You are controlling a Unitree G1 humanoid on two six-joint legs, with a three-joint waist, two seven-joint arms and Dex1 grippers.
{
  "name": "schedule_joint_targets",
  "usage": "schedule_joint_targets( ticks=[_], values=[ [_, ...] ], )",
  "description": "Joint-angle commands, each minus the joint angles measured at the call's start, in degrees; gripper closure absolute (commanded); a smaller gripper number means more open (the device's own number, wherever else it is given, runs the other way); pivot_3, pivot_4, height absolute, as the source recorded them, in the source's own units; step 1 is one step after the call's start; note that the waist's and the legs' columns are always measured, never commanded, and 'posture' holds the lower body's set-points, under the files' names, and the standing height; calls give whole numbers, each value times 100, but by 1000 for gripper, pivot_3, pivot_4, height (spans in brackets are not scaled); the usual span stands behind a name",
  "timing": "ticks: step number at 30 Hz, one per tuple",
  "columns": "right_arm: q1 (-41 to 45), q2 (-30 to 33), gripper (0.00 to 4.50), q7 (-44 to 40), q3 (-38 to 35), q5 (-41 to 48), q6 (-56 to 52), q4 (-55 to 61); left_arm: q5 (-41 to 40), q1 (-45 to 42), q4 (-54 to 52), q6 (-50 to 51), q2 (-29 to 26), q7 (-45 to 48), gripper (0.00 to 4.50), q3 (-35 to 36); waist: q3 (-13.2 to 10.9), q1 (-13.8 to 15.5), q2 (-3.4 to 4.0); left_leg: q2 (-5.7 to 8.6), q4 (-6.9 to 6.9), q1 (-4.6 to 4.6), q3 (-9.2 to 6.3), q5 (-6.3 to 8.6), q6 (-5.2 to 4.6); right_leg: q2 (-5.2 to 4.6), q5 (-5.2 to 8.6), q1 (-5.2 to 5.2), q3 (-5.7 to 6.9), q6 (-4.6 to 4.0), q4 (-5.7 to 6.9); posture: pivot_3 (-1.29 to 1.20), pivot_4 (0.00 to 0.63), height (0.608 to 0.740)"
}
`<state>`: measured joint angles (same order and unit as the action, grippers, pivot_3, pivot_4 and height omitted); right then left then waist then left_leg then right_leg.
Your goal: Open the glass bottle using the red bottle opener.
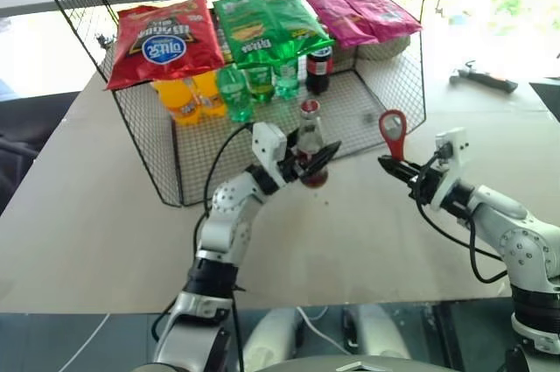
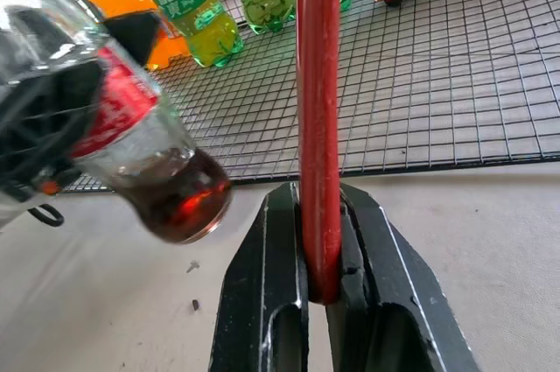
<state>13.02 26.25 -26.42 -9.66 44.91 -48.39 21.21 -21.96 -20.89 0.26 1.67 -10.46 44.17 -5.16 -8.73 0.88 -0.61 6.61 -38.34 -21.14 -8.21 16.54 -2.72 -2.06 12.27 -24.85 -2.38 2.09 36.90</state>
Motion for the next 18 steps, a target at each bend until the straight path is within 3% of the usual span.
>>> schedule_joint_targets(
  ticks=[1, 18],
  values=[
    [138, 0, 4500, -62, -20, 14, 97, 30, -3, 224, -730, 97, -174, -45, 1878, -3, 0, -17, 1, 0, 1, 3, 2, 0, 0, 0, 0, 0, -3, 0, 0, 0, 150, 735],
    [405, -28, 4500, -203, 176, -10, 16, -187, -83, 835, -1005, 623, -356, -65, 1878, -60, 1, -3, 2, 0, 1, 3, 1, 0, 0, 0, 0, 1, -1, 0, 1, 0, 150, 735]
  ],
)
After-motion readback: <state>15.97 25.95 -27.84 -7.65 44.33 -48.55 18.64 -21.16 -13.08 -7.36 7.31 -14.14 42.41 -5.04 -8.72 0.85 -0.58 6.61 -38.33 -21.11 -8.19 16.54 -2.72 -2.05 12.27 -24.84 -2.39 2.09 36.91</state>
